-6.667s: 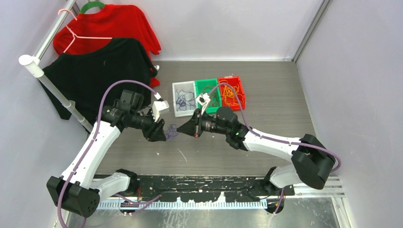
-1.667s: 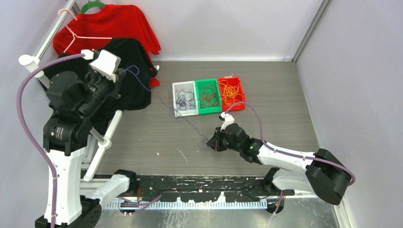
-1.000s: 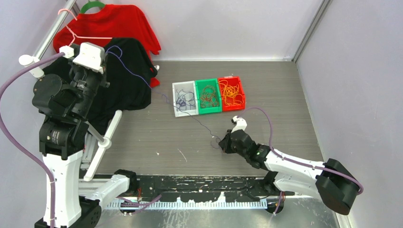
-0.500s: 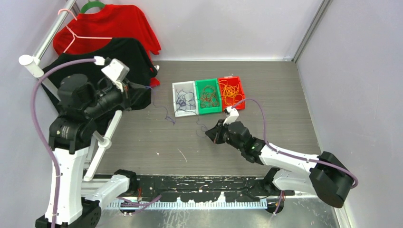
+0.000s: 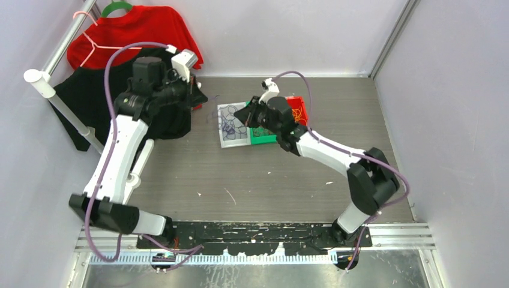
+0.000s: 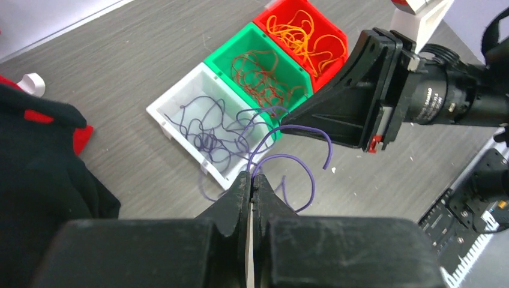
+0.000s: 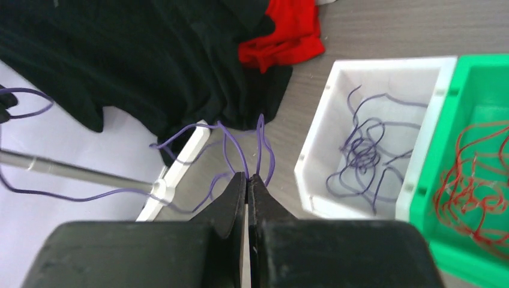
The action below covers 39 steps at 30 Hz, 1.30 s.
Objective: Untangle the cables
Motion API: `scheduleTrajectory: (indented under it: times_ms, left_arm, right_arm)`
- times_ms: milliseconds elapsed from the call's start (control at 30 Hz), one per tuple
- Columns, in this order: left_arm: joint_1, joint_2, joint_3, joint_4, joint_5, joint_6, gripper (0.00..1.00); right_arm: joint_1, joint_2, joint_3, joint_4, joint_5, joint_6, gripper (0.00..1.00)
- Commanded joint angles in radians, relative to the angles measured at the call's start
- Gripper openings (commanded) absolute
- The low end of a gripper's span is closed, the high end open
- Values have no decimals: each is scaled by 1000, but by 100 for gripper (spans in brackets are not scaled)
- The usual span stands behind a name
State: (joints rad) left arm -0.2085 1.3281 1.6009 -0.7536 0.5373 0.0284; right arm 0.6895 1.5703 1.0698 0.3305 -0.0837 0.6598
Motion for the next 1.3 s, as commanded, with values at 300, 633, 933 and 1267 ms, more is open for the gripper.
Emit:
scheduleTrajectory:
  times_ms: [300, 633, 933, 1267]
  left_arm:
    - [-41, 280, 165, 211, -90, -22, 0]
    - [-54, 382, 230, 254, -139, -49, 0]
    - [-126, 422, 164, 281, -220, -35, 0]
    - [-174, 531, 36, 328, -383, 79, 0]
  right_arm:
    - [-82, 342, 357, -168, -48, -125, 40]
    - [-147, 230, 302, -169, -38, -108, 56]
    - [-201, -45, 64, -153, 35, -100, 58]
    - [-232, -324, -186, -207, 136, -125, 59]
